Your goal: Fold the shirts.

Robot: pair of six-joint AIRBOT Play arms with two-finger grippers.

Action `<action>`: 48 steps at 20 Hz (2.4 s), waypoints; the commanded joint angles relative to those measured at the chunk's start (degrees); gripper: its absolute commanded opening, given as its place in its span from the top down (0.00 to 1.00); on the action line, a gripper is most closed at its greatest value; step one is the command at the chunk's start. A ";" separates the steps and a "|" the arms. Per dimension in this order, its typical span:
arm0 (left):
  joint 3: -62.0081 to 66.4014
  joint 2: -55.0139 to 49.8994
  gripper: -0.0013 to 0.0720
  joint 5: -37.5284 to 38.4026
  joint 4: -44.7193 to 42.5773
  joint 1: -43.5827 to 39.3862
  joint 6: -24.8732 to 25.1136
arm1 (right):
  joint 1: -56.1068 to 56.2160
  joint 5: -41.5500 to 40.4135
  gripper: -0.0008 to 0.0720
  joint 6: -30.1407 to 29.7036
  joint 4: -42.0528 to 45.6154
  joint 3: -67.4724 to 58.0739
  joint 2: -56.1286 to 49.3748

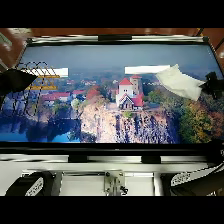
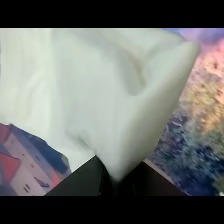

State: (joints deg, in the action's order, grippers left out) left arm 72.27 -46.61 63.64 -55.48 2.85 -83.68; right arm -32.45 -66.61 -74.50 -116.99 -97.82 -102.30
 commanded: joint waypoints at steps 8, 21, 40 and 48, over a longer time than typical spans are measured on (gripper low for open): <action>0.00 0.02 0.93 0.04 -0.02 -0.02 0.04 | 12.79 -13.84 0.89 16.46 7.98 5.97 0.02; 0.00 0.07 0.93 -0.15 -0.02 -0.02 0.66 | 14.38 -21.24 0.31 16.52 18.60 6.03 1.73; 11.80 -33.92 0.01 20.87 -37.79 -21.70 -9.84 | 47.60 -23.63 0.13 -4.46 22.12 -1.73 12.44; 11.78 -33.94 0.01 20.85 -37.70 -20.81 -9.88 | 49.05 -22.77 0.13 -4.44 19.80 -1.73 12.28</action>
State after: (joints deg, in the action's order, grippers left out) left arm 83.92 -80.29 84.18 -92.99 -18.02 -93.47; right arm 16.05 -89.12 -78.89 -96.53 -99.50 -89.84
